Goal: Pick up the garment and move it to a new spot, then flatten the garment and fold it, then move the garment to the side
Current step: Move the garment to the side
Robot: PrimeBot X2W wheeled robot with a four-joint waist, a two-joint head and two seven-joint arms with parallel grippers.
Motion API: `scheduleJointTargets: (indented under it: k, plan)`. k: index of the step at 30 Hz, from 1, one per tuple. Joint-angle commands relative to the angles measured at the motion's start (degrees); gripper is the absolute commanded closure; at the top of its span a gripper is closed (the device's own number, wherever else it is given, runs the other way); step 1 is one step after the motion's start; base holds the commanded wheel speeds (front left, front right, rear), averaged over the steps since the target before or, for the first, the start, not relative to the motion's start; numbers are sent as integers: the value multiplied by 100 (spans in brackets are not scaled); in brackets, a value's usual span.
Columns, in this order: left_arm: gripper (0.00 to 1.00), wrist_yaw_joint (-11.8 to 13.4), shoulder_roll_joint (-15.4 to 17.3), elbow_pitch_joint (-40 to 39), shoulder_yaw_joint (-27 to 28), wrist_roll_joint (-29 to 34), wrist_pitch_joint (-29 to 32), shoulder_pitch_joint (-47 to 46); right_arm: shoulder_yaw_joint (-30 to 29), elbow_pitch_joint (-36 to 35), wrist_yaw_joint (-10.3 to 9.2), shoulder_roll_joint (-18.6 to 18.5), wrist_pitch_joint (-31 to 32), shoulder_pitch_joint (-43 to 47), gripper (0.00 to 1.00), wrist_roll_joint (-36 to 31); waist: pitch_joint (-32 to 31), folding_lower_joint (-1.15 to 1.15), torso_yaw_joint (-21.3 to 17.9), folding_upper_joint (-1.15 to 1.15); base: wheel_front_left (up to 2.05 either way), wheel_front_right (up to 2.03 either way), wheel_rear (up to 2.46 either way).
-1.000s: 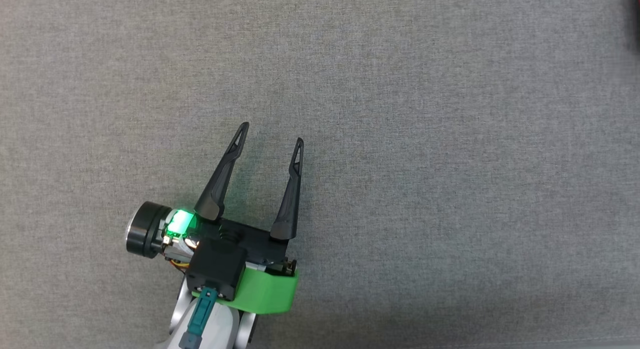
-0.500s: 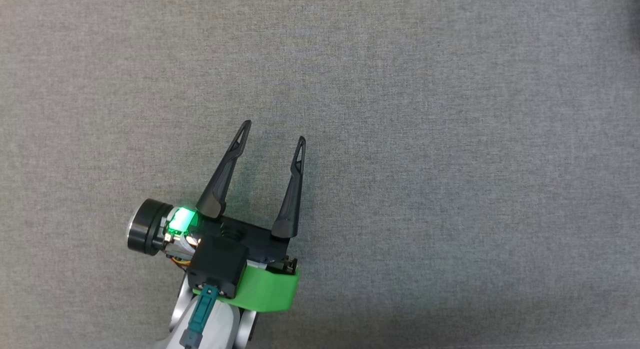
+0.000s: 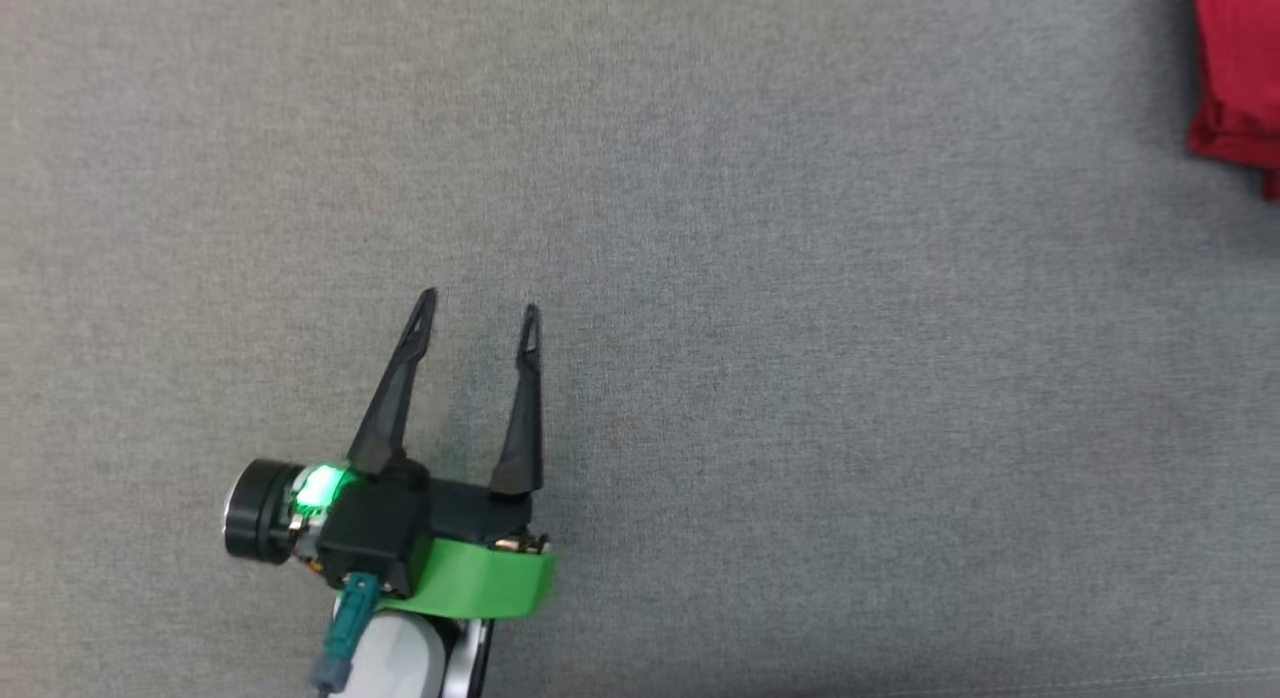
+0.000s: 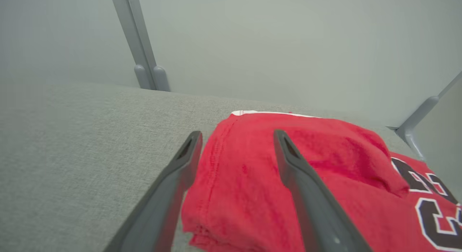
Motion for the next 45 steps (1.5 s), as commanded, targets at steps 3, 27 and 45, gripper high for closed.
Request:
scheduleJointTargets:
  k: [3, 27, 45]
  plan:
    - [0, 54, -29, 200, 294, -250, 0, 290, 99, 171, -8, 734, -151, 359, 0, -256, -773, 0, -131, 0, 0, 0, 0]
    - [0, -168, -75, 31, 1199, -344, 0, 1993, -2384, -2444, -7, 4042, -175, 4361, 0, -3545, -2743, 0, -214, 0, 0, 0, 0]
    - [0, -293, -75, 148, 1227, -336, 0, 2535, -2121, -2462, -7, 4220, -175, 5141, 0, -3815, -3333, 0, -254, 0, 0, 0, 0]
